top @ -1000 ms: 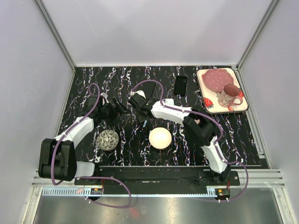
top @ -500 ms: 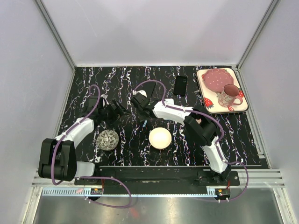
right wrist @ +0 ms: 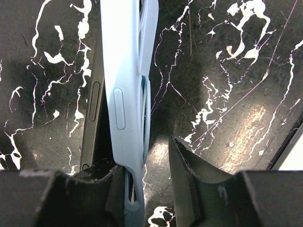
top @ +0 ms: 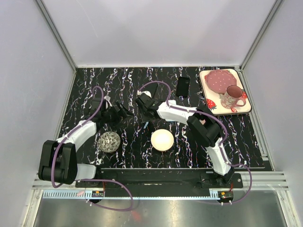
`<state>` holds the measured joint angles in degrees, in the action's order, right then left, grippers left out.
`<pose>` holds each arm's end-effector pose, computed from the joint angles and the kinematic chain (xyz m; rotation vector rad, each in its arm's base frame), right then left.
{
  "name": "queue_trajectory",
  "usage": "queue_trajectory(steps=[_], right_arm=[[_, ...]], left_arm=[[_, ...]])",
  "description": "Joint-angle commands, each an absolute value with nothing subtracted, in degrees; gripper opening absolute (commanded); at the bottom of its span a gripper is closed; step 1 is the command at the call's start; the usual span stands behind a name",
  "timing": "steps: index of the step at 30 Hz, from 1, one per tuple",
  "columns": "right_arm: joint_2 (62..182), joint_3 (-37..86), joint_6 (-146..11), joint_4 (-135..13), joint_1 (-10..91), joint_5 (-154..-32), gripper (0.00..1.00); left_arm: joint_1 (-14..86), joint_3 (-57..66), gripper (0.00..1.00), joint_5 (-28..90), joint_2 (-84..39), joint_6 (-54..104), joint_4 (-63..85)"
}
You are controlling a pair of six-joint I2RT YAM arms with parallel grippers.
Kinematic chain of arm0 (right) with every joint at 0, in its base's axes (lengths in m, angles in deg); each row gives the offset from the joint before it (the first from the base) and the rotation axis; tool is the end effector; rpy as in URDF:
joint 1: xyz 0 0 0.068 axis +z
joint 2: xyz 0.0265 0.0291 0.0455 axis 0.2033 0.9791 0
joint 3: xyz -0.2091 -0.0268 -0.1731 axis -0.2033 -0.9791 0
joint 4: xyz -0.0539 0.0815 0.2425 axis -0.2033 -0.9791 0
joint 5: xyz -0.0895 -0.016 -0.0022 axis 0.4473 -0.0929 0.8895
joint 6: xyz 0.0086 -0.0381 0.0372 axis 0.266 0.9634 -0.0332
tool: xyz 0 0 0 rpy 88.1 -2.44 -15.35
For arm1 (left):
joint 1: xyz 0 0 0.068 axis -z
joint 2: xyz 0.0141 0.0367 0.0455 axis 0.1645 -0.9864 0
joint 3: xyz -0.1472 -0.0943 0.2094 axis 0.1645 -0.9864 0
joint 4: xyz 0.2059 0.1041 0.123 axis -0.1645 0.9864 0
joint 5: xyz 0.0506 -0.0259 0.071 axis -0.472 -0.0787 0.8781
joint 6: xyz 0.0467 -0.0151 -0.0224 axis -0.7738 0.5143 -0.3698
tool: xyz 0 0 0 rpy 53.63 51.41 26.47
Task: Take the phone out of the phone case
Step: Remove the phone case from the phone.
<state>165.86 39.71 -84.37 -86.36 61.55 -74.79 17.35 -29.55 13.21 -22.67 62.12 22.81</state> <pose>0.3037 0.3492 0.1488 -0.5154 2.5466 0.2210 0.2530 -0.0508 0.1931 -0.6500 2.4279 -0.9849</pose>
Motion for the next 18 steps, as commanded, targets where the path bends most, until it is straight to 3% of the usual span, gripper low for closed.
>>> queue_trajectory(steps=[1, 4, 6, 7, 10, 18], right_arm=[[179.68, 34.40, -86.10, -88.05, 62.97, -82.58, 0.41], [178.98, 34.23, -85.83, -88.57, 63.06, -82.50, 0.38], [178.01, 34.05, -85.57, -88.92, 63.06, -82.85, 0.30], [177.75, 34.05, -85.39, -89.10, 63.06, -83.11, 0.17], [176.95, 35.37, -84.78, -90.77, 63.06, -83.81, 0.00], [175.72, 41.16, -85.47, -98.85, 62.97, -87.75, 0.00]], left_arm=[[20.28, -30.39, 0.93, 12.76, -23.62, 61.90, 17.65], [21.86, -31.79, 0.93, 12.41, -25.20, 62.95, 14.05], [22.82, -32.50, 0.93, 11.88, -26.34, 63.39, 10.44], [23.18, -32.85, 0.93, 11.70, -26.78, 63.31, 9.30], [25.64, -33.38, 0.93, 14.33, -26.79, 62.69, 5.78], [30.91, -40.14, 0.90, 27.07, -21.08, 60.06, -6.52]])
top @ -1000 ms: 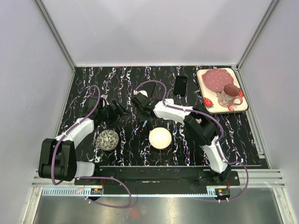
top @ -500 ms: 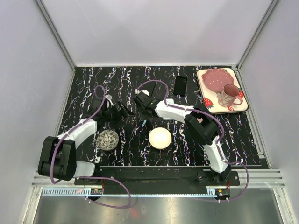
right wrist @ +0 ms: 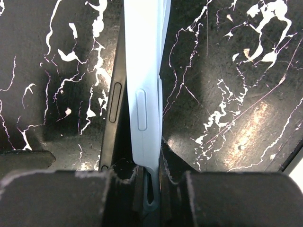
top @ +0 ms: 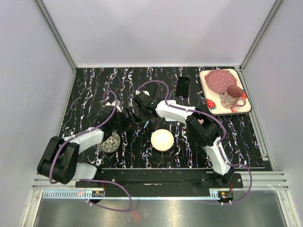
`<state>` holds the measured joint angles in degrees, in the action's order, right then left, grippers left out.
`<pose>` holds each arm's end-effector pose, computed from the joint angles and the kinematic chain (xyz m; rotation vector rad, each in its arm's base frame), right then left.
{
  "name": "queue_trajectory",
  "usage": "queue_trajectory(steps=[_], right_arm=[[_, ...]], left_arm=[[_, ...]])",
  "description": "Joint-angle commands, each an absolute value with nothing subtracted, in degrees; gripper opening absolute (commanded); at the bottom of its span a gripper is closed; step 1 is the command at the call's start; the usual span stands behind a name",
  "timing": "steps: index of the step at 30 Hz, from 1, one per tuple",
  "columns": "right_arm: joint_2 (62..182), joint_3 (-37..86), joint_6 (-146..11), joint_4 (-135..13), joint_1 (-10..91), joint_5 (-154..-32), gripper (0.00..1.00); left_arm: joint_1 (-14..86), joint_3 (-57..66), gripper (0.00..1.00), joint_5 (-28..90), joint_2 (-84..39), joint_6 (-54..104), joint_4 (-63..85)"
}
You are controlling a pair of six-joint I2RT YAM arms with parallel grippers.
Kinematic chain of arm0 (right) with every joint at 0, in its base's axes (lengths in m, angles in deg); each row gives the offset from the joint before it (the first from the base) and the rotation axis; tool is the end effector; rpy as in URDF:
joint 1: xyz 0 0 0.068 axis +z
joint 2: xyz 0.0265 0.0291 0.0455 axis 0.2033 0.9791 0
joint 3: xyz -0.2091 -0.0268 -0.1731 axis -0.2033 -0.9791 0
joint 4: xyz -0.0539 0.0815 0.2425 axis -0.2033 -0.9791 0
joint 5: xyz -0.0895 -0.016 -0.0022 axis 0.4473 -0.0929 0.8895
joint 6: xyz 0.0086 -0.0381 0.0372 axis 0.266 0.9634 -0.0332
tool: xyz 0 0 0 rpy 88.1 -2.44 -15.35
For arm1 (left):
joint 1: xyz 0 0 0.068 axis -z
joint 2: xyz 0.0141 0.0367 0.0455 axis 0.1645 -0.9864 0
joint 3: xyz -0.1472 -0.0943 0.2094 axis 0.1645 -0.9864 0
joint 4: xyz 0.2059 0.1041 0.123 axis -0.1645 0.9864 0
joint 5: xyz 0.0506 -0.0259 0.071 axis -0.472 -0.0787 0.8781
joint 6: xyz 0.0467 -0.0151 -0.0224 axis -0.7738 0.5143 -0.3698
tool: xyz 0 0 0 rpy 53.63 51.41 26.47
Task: Take the phone out of the phone case
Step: Remove the phone case from the phone.
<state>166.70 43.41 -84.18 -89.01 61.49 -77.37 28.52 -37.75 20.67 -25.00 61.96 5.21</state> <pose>0.3078 0.3558 0.1585 -0.5373 2.5605 0.2717 0.2385 -0.0944 0.1633 -0.4259 2.3737 -0.9602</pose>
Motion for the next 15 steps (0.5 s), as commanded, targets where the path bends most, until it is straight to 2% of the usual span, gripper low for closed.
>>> queue_trajectory(steps=[1, 6, 10, 15], right_arm=[[175.63, 41.69, -85.65, -99.64, 62.97, -88.38, 0.00], [175.28, 44.68, -87.14, -103.07, 62.97, -93.21, 0.00], [175.46, 47.67, -88.03, -105.71, 62.88, -95.41, 0.00], [175.37, 52.33, -88.20, -108.26, 62.79, -99.81, 0.00]], left_arm=[[31.44, -41.63, 0.90, 28.30, -19.60, 59.10, -7.66], [36.10, -45.84, 0.89, 34.55, -15.28, 52.86, -13.72], [38.56, -51.57, 0.89, 34.81, -12.12, 49.60, -26.98], [41.20, -51.23, 0.88, 33.77, -10.44, 43.02, -26.66]])
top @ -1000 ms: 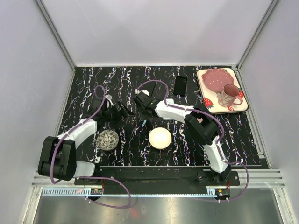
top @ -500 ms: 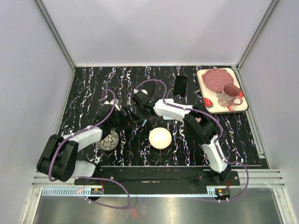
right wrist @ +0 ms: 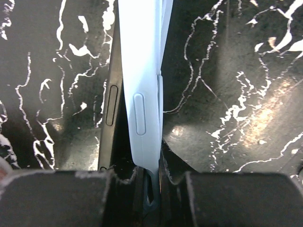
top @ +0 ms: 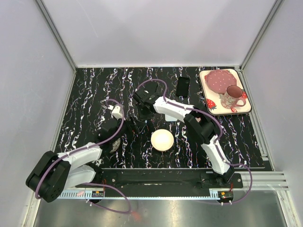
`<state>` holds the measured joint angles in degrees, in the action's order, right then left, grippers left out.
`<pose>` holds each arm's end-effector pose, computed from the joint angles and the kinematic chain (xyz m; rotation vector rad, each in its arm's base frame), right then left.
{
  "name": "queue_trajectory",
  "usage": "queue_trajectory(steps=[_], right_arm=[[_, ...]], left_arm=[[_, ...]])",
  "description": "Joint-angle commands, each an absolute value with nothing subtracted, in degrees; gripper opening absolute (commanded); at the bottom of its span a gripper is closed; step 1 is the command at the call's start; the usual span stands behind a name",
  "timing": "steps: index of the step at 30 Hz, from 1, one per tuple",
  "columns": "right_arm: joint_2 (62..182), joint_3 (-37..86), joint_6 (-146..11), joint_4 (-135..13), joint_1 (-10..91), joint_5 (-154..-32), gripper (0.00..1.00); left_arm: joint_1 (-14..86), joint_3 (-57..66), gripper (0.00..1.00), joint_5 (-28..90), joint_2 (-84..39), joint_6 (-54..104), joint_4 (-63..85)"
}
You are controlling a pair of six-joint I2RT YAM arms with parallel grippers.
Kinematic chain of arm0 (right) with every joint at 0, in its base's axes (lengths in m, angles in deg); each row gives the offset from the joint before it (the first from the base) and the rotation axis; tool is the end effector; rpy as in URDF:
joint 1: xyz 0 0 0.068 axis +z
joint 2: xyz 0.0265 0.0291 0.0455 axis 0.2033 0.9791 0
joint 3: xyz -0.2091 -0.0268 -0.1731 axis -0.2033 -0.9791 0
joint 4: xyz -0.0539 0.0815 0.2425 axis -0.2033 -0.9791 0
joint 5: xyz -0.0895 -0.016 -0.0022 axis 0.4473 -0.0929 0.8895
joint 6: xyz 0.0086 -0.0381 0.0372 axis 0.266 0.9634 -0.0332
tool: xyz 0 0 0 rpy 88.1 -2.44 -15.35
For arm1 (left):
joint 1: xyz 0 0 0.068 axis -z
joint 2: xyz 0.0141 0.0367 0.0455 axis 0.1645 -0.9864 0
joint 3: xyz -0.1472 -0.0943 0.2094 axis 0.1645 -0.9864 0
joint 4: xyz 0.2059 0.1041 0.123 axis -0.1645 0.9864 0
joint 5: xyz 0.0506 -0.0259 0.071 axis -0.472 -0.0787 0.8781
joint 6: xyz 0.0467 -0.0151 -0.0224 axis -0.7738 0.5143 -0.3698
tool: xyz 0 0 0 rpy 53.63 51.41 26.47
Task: Take the phone out of the phone case
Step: Remove the phone case from the phone.
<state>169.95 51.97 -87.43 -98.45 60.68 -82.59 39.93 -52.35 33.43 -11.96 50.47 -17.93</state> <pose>0.3176 0.3619 0.1680 -0.5012 2.6789 0.3320 0.1849 -0.1130 0.1731 -0.0349 1.9814 -0.8857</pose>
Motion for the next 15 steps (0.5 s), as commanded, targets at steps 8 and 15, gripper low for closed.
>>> queue_trajectory(steps=[8, 15], right_arm=[[173.44, 54.79, -88.64, -109.41, 61.83, -100.69, 0.00], [172.73, 54.09, -89.26, -109.32, 60.60, -100.69, 0.00]], left_arm=[[42.95, -47.80, 0.77, 44.12, -13.51, 41.42, -18.23], [45.06, -46.04, 0.74, 52.57, -15.27, 39.93, -13.04]])
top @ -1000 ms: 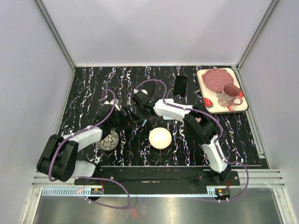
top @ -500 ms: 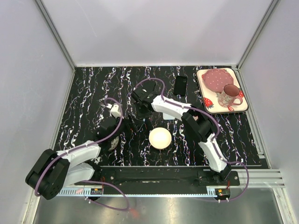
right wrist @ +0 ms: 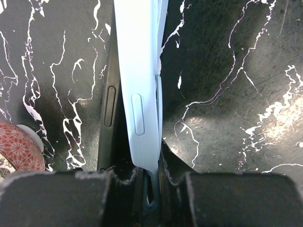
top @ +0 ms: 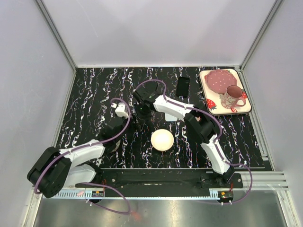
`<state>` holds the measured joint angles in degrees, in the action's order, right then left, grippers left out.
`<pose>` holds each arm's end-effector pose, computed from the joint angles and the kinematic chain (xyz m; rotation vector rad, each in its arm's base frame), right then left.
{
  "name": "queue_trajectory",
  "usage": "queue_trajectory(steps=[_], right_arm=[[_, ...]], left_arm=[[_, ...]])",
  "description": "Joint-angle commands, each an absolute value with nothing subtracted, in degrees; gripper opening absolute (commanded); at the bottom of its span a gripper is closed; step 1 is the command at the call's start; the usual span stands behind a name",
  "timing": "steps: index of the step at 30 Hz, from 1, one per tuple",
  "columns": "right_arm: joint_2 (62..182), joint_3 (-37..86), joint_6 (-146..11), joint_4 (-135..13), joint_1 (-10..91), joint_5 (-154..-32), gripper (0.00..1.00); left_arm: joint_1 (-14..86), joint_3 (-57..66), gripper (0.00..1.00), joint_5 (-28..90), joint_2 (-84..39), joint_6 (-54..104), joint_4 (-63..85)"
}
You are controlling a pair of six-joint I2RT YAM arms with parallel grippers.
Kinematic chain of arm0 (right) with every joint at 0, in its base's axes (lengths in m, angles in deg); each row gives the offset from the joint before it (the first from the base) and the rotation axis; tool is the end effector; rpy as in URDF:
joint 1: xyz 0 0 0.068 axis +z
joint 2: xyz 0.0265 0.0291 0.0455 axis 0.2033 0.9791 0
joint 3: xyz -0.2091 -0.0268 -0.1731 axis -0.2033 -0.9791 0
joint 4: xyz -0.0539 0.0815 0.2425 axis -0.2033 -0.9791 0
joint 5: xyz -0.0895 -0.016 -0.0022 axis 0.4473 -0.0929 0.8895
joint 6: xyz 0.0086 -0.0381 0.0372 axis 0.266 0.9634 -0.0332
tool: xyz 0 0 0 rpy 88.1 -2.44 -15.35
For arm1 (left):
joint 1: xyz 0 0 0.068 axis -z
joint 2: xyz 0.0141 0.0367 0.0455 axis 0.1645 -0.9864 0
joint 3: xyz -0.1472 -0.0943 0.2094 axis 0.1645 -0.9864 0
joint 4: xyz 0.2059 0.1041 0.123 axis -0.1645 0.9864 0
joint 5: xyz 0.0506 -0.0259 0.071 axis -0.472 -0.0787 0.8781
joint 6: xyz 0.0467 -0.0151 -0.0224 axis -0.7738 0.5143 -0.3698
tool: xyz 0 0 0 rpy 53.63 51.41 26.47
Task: Take the phone out of the phone case
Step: Remove the phone case from the phone.
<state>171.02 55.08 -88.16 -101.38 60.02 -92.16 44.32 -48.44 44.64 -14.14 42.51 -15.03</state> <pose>0.3199 0.3651 0.1731 -0.5367 2.7615 0.5141 0.1902 -0.1284 0.1814 0.0382 1.9563 -0.6604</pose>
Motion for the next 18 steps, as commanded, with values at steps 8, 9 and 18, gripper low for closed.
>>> queue_trajectory(steps=[8, 9, 18], right_arm=[[172.21, 53.92, -89.61, -109.41, 59.90, -100.78, 0.00], [172.03, 53.74, -89.61, -109.32, 59.81, -100.78, 0.00], [170.98, 53.04, -89.61, -109.41, 58.84, -100.78, 0.00]], left_arm=[[46.38, -46.12, 0.75, 56.70, -16.51, 38.61, -11.80], [46.47, -46.47, 0.76, 57.05, -16.42, 38.70, -12.06], [48.84, -44.46, 0.76, 63.55, -18.53, 36.07, -10.58]])
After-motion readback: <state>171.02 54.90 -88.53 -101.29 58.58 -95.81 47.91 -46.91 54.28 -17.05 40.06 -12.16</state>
